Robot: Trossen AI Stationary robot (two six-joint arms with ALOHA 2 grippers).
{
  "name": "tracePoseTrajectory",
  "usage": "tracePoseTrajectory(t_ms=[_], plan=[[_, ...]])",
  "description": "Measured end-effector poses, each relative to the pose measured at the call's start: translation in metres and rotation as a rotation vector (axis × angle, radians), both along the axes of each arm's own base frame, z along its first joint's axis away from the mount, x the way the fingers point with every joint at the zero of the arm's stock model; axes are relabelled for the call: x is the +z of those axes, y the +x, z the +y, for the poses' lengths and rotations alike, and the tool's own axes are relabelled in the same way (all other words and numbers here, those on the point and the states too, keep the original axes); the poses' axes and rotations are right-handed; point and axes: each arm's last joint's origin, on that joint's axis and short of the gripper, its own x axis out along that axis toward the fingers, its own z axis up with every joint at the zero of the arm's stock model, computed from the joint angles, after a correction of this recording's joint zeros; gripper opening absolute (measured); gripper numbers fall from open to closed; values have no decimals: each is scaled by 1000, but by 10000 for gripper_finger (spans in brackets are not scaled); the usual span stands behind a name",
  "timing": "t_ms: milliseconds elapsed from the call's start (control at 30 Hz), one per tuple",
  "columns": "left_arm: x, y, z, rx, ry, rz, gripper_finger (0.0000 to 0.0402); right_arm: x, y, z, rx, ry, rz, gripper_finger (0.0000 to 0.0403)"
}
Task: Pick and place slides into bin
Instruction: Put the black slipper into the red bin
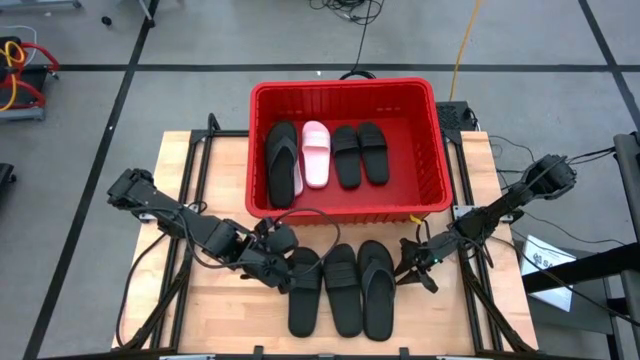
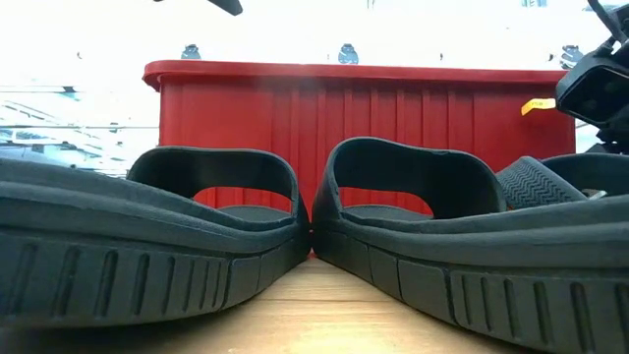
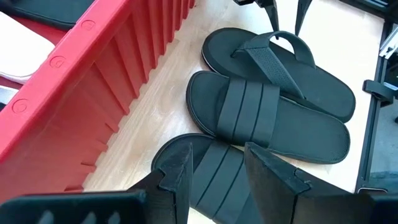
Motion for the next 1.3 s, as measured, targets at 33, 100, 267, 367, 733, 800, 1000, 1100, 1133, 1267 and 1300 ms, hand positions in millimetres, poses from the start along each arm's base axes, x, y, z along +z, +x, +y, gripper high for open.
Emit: tracePoseTrajectory(t_ms=[33, 100, 267, 367, 733, 800, 1000, 1100, 1133, 1267, 1300], plan=[[0, 0, 0, 0, 1, 0, 141, 0, 0, 0, 0, -1, 1, 130], [0, 0, 0, 1, 2, -1, 141, -1, 0, 0, 0, -2, 3, 130], [0, 0, 0, 2, 3, -2, 141, -1, 3, 1, 0, 10, -16, 130], [0, 0, 0, 3, 5, -2, 141, -3, 4, 2, 2, 11, -17, 130], [0, 0, 0, -6, 12, 0, 141, -7, 8, 6, 28, 37, -37, 130], [0, 0, 0, -12, 17, 1, 141, -8, 9, 6, 28, 42, -46, 130], [0, 0, 0, -19, 23, 3, 141, -10, 11, 8, 27, 51, -63, 130], [0, 0, 0, -19, 24, 3, 141, -10, 15, 9, 28, 52, -64, 130], [0, 0, 0, -19, 24, 3, 141, -10, 16, 10, 28, 53, -65, 128], [0, 0, 0, -18, 22, 3, 141, -10, 18, 11, 30, 48, -68, 105], [0, 0, 0, -18, 22, 3, 141, -10, 18, 11, 31, 47, -69, 94]])
